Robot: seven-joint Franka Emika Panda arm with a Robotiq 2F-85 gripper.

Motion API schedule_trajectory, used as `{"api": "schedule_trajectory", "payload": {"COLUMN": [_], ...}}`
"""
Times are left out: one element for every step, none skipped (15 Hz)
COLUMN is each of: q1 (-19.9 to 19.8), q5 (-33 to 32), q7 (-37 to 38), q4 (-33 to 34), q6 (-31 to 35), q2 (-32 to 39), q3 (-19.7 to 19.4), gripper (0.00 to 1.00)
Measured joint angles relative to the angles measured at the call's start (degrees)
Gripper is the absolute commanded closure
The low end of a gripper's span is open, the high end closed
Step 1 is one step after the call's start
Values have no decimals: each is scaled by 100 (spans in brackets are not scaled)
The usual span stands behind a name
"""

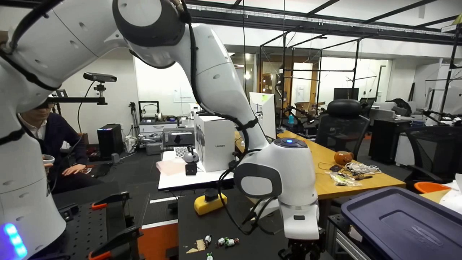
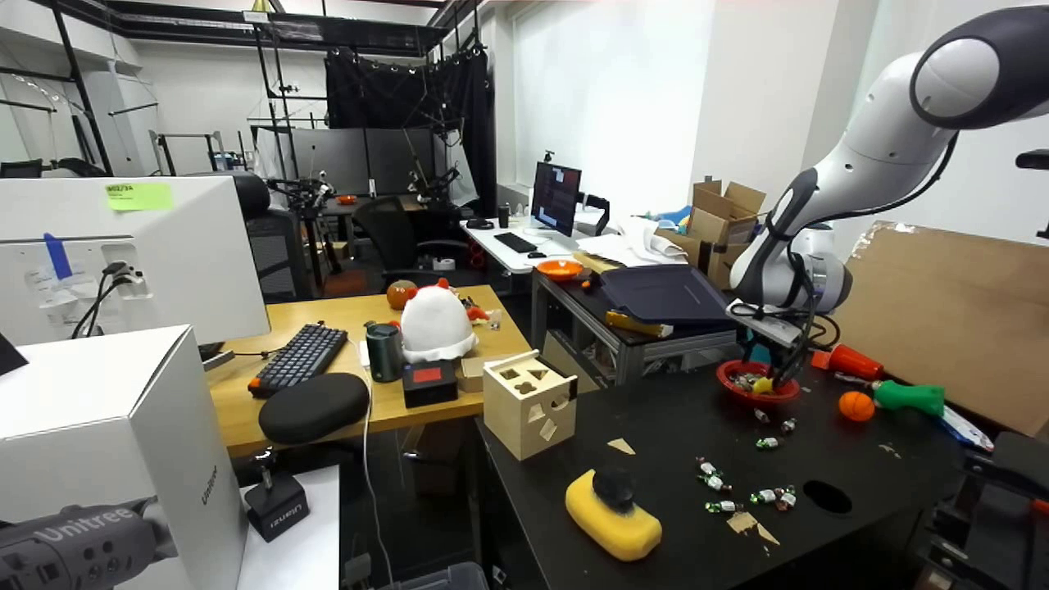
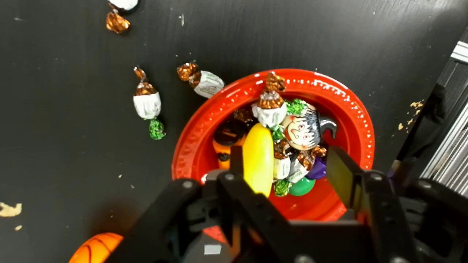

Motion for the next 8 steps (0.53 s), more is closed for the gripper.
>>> {"api": "schedule_trajectory", "payload": {"q1": [31, 49, 53, 38, 4, -44, -106, -197], "q5": [0, 0, 0, 0, -1, -1, -1, -1], "q7": [25, 31, 28, -9, -71, -210, -392, -648], "q4": [-16, -34, -64, -104, -161, -247, -355, -498], "q6": [23, 25, 25, 25, 29, 58, 117, 206], "q2": [0, -3, -15, -42, -90, -167, -265, -397], "q3": [-12, -12, 5, 45, 111, 196, 301, 433], "gripper": [2, 0, 0, 0, 0, 0, 0, 0]}}
